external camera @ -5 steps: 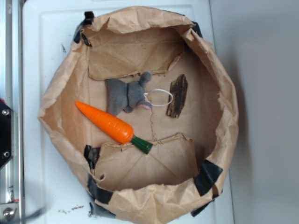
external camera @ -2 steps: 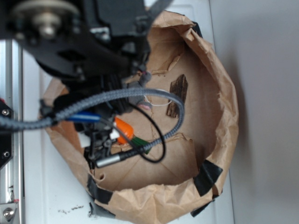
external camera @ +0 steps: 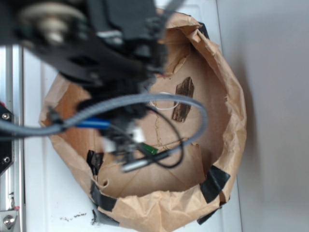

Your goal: Grab the wood chip.

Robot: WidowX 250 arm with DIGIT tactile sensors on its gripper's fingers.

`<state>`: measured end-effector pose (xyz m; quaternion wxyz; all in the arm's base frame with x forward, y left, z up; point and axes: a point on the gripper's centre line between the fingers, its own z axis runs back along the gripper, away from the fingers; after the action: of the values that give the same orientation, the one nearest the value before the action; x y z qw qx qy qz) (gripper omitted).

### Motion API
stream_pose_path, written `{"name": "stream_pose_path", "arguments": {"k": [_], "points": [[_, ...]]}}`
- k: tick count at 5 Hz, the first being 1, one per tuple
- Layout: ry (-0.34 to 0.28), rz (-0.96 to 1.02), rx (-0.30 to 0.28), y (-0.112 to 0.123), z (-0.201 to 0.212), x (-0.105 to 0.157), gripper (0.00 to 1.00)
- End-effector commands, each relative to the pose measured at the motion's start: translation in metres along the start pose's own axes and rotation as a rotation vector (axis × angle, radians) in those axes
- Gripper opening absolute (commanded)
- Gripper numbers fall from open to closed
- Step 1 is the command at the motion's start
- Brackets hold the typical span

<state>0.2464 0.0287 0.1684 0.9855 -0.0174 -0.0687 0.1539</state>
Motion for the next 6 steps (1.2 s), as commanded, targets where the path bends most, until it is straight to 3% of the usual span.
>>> {"name": "stream_pose_path", "arguments": {"k": [1,3,5,6], "points": [[-0.075,0.036,0.011,-0.002,-0.065,0.029,1.0],[-0.098,0.038,-0.015,0.008,-0.101,0.054,1.0],[-0.052,0.078,-0.002,0.002,-0.12,0.074,1.0],[-0.061,0.13,0.036,-0.004,-0.135,0.076,1.0]]}}
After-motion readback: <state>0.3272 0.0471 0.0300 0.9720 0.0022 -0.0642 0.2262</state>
